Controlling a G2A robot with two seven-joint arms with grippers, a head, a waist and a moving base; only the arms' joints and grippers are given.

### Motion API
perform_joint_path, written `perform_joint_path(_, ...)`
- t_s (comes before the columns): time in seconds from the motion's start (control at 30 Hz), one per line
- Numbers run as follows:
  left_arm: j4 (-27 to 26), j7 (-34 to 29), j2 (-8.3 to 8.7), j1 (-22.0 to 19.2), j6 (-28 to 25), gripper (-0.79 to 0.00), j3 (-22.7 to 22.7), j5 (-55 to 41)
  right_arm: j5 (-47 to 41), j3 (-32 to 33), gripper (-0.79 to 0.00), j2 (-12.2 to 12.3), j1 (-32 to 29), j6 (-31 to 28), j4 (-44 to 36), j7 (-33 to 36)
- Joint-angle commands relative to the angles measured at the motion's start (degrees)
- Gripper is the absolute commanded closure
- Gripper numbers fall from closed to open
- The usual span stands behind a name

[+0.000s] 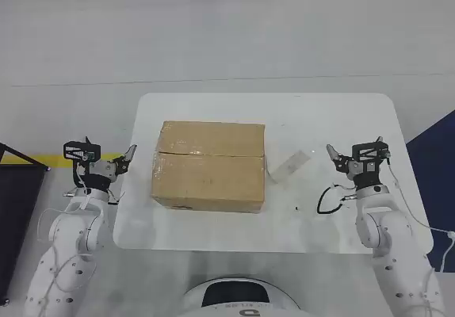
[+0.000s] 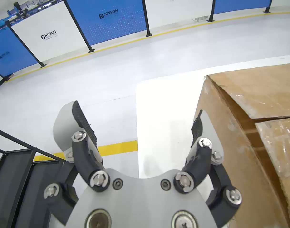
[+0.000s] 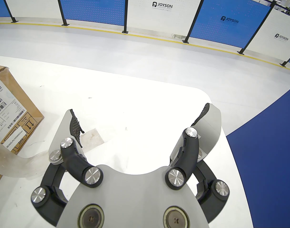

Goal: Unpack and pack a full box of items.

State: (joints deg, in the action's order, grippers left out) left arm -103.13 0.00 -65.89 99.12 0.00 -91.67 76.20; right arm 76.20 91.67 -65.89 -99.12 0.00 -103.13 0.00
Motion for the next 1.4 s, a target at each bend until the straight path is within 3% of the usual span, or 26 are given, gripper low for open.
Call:
perform_joint_path(0.0,0.04,0.01,-0.01,-0.03,0.04,-0.785,0.01,-0.10,0.00,0.00,-0.785,0.00,0.00,0.00,0.00,0.00)
perform_joint_path(0.47,-1.18,2.37,0.14,0.69,-5.40,-0.785,3.41,10.96,0.00,0.00,-0.785,0.00,0.00,0.00,0.00,0.00)
perform_joint_path(0.73,-0.42,0.14,0.01,-0.86,-6.30,-0.785,3.85,11.17,0.00,0.00,-0.785,0.00,0.00,0.00,0.00,0.00)
perform_joint_path(1.03,1.46,-1.23,0.02,-2.09,-7.49,-0.785,1.36,7.71,0.00,0.00,-0.785,0.00,0.00,0.00,0.00,0.00)
perform_joint_path(1.37,3.45,0.34,-0.06,-3.67,-9.99,-0.785,3.19,9.57,0.00,0.00,-0.785,0.00,0.00,0.00,0.00,0.00)
